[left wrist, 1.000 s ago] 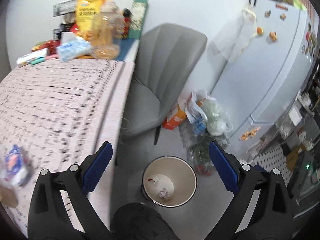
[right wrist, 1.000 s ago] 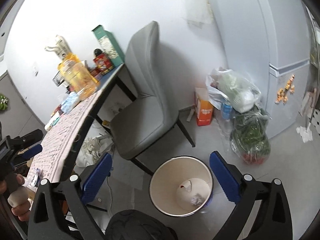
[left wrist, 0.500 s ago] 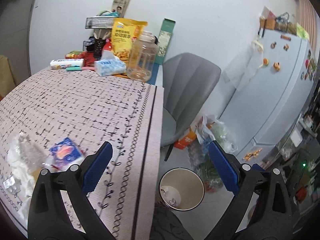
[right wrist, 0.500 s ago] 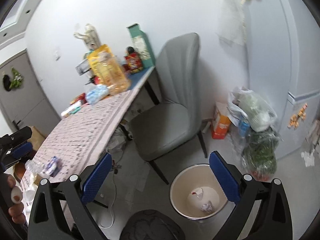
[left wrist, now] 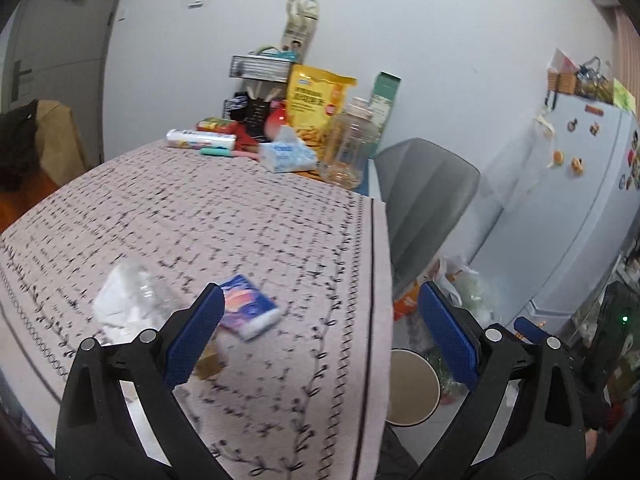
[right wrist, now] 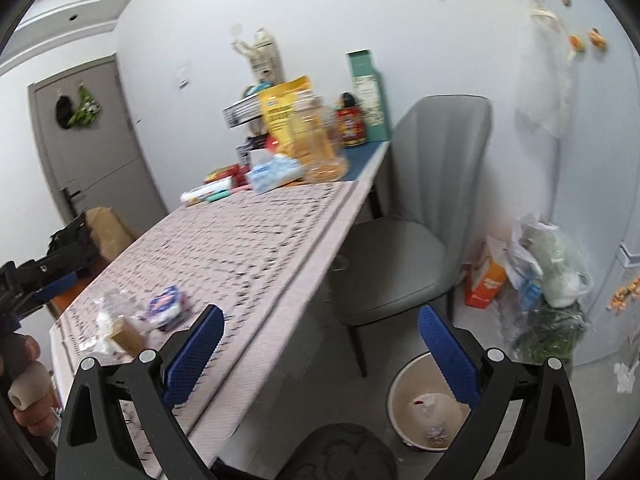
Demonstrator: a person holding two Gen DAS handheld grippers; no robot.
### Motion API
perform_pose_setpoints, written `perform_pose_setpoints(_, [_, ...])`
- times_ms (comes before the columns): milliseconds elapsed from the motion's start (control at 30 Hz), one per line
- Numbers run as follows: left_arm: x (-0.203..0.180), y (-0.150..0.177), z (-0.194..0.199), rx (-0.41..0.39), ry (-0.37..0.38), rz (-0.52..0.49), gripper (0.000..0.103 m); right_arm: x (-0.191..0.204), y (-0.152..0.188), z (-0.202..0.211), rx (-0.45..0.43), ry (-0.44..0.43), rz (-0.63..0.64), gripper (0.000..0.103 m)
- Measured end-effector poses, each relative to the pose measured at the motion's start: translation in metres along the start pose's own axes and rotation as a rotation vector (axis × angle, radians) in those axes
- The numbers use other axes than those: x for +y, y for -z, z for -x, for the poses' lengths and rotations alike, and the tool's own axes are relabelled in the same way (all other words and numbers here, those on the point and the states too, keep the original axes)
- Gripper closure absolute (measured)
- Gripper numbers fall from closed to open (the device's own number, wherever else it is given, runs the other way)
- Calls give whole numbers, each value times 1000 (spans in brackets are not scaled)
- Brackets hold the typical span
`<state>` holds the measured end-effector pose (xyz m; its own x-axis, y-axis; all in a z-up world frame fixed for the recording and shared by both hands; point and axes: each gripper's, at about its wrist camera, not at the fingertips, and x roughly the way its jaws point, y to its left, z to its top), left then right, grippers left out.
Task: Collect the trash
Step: 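Move the left gripper back over the table toward the blister pack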
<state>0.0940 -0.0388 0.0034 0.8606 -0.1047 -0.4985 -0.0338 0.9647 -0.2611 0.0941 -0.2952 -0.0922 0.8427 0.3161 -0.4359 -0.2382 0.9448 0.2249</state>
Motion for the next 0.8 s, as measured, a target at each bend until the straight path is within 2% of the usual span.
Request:
perform_pose_setpoints(233, [44, 1, 26, -29, -26, 47, 6, 45, -3, -11, 32, -73, 50, 7])
perform_pose_setpoints(800, [138, 24, 61, -37, -118, 190, 6, 143, 10, -40, 116, -234, 183, 7])
